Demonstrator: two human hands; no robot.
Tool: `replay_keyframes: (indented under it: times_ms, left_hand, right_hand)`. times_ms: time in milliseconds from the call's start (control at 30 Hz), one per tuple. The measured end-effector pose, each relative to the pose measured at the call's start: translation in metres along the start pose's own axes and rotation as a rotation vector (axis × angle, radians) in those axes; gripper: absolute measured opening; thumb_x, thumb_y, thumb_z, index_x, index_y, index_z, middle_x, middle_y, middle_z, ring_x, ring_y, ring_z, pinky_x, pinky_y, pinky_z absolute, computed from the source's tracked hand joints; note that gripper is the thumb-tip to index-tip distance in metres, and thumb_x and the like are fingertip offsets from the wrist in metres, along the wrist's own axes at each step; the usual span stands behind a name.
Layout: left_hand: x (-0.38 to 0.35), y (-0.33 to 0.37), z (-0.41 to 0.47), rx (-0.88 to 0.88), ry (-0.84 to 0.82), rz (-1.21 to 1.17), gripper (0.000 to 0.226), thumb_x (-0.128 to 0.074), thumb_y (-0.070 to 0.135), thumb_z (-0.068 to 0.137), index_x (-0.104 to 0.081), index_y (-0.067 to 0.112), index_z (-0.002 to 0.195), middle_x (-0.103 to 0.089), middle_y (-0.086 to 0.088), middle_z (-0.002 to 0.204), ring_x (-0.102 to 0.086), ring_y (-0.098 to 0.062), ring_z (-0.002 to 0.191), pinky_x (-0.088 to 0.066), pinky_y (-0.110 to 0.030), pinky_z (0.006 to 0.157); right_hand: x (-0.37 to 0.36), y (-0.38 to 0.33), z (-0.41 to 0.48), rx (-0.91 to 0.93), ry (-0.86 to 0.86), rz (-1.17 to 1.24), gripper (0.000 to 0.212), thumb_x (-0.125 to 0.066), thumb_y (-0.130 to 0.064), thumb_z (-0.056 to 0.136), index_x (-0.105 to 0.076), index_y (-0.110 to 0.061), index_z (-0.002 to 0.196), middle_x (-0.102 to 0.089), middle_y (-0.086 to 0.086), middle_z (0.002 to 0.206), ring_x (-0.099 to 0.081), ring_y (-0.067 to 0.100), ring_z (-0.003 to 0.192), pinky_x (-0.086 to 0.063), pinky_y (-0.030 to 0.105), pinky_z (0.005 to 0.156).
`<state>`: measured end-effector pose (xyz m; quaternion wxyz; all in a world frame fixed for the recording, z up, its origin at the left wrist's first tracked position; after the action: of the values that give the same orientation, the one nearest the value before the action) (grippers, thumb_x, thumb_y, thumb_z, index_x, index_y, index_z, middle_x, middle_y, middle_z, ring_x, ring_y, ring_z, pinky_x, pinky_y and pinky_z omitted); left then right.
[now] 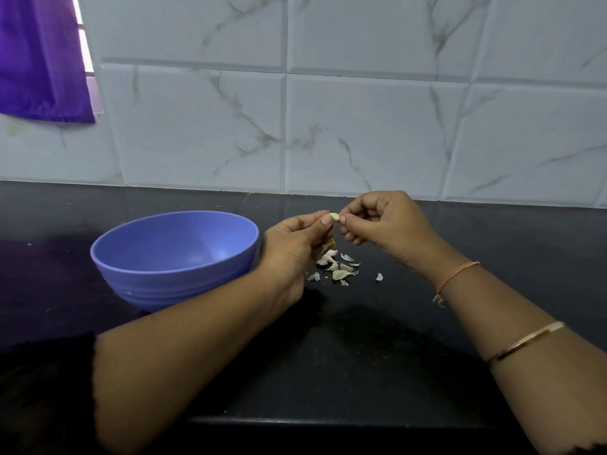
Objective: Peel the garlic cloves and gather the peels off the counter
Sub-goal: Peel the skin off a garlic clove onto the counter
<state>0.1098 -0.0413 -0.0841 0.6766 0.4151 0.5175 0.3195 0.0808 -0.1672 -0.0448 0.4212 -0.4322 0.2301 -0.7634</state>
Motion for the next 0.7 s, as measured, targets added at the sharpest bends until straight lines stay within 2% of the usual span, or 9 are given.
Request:
replay_keyframes:
  times_ms: [100,267,400,533,700]
  left_hand:
    - [0.0006,-0.0003,-0.0003,-0.015,0.003,0.028,0.006,-0.063,0.005,0.083,-0.066,0.01,0.082,-0.064,0.003,0.061,-0.058,-0.007,0.062,-0.052,-0.022,0.074]
    - [-0.0008,-0.0005,-0.0014,-0.03,-0.002,0.062,0.005,-0.064,0.006,0.082,-0.068,0.009,0.082,-0.065,0.001,0.066,-0.06,-0.006,0.061,-0.054,-0.019,0.07]
    - [-0.0029,-0.0005,-0.0019,-0.014,-0.006,0.033,0.005,-0.064,0.008,0.084,-0.067,0.008,0.08,-0.062,0.0,0.064,-0.057,-0.006,0.059,-0.054,-0.02,0.07]
    - [-0.005,-0.0003,-0.0027,0.022,-0.027,-0.018,0.01,-0.062,0.01,0.086,-0.066,0.009,0.077,-0.06,0.001,0.061,-0.056,-0.003,0.054,-0.055,-0.016,0.064]
    - [-0.0063,-0.0009,-0.0036,0.051,-0.047,-0.061,0.008,-0.062,0.01,0.085,-0.066,0.008,0.079,-0.062,0.003,0.059,-0.059,-0.001,0.052,-0.056,-0.019,0.069]
  right_hand:
    - [-0.001,0.0009,0.0,0.009,0.017,-0.048,0.007,-0.062,-0.006,0.083,-0.065,-0.006,0.076,-0.065,0.006,0.064,-0.06,0.013,0.058,-0.052,0.022,0.058]
    - [-0.0015,-0.0003,0.0,0.001,0.058,-0.041,0.007,-0.061,-0.004,0.079,-0.064,0.0,0.074,-0.059,0.007,0.06,-0.053,0.013,0.056,-0.045,0.028,0.06]
    - [-0.0016,-0.0014,-0.0002,-0.029,0.065,0.017,0.012,-0.06,-0.003,0.079,-0.062,-0.008,0.068,-0.057,0.006,0.06,-0.05,0.014,0.058,-0.042,0.026,0.057]
    - [-0.0025,-0.0026,-0.0002,-0.044,0.071,0.063,0.014,-0.059,-0.003,0.08,-0.06,-0.01,0.068,-0.057,0.005,0.06,-0.05,0.014,0.058,-0.042,0.023,0.056]
    - [-0.0022,-0.0017,0.0005,-0.061,0.085,0.063,0.015,-0.059,-0.004,0.078,-0.059,-0.012,0.066,-0.056,0.004,0.06,-0.05,0.013,0.057,-0.042,0.024,0.056]
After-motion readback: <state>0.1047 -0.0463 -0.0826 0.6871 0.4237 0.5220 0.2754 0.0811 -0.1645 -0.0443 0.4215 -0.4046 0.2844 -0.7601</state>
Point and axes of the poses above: each hand's wrist, its own z-axis towards the middle knuckle, its own x-axis out of the back of the hand, y = z × x, the point moved 3 cm from there along z, towards the middle knuckle
